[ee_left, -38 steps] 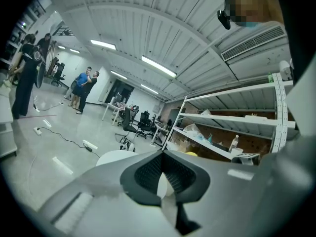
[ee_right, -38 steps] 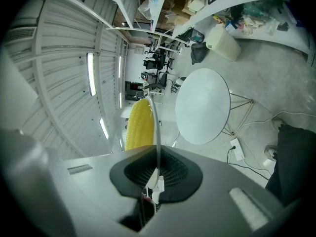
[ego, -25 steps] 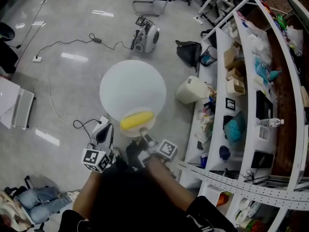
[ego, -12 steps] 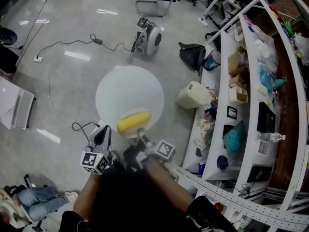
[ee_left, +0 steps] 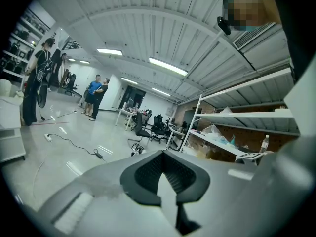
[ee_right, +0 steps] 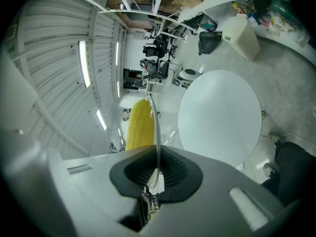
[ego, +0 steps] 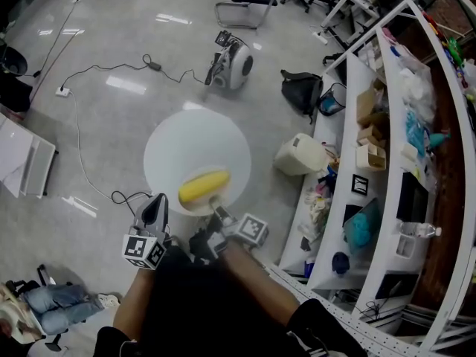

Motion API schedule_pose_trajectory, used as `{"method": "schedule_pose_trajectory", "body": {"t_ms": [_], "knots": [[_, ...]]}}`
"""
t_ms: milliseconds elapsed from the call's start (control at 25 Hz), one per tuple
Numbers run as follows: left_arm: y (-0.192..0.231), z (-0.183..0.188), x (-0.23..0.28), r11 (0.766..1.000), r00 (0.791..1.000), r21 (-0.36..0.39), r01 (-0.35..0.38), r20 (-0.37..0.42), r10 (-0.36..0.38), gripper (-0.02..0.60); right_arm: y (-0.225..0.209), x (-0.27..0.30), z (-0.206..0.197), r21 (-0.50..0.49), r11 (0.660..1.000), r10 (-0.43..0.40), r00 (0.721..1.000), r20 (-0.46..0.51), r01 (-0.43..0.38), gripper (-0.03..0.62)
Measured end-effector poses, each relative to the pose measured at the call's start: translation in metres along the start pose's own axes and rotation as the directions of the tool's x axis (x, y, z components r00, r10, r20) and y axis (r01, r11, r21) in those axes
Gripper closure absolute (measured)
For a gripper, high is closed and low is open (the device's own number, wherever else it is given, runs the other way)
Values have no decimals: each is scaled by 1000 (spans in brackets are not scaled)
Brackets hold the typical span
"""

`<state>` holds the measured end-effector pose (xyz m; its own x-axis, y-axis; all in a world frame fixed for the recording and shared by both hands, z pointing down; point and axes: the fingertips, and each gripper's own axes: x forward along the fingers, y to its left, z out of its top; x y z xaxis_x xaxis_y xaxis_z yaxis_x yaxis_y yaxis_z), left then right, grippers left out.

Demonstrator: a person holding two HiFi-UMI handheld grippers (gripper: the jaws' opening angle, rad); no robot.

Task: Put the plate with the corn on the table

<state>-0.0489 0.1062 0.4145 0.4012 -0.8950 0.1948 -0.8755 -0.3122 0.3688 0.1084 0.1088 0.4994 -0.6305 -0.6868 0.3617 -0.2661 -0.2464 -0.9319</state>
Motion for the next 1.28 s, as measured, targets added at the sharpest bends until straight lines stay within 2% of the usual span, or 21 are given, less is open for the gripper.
{"method": "schedule_pose_trajectory", "body": {"t_ms": [160, 280, 520, 640, 800, 1200, 1280], "knots": [[1, -4, 3, 1000, 1000, 3, -19, -3, 19, 578, 2, 8, 5, 8, 1000, 19, 1000, -17, -19, 569], [3, -3, 6, 1000, 1000, 4, -27, -6, 27, 578, 10, 17, 8, 4, 998, 66, 997, -26, -66, 569], [11, 2, 20, 1000, 1000, 7, -14, -9, 14, 578, 6, 26, 12, 12, 1000, 21, 1000, -14, -21, 569], [17, 6, 26, 1000, 1000, 11, -2, -11, 3, 578, 11, 38, 16, -10, 999, 40, 999, 3, -40, 569], [27, 10, 31, 1000, 1000, 8, 6, -21, -6, 578, 8, 52, 17, -2, 1000, 10, 1000, 29, -10, 569], [48, 10, 41, 1000, 999, -2, 10, -38, -10, 578, 14, 83, 12, 4, 999, 46, 998, 32, -46, 569], [51, 10, 42, 1000, 999, -2, 7, -39, -8, 578, 9, 86, 11, 10, 1000, 28, 999, 39, -28, 569]]}}
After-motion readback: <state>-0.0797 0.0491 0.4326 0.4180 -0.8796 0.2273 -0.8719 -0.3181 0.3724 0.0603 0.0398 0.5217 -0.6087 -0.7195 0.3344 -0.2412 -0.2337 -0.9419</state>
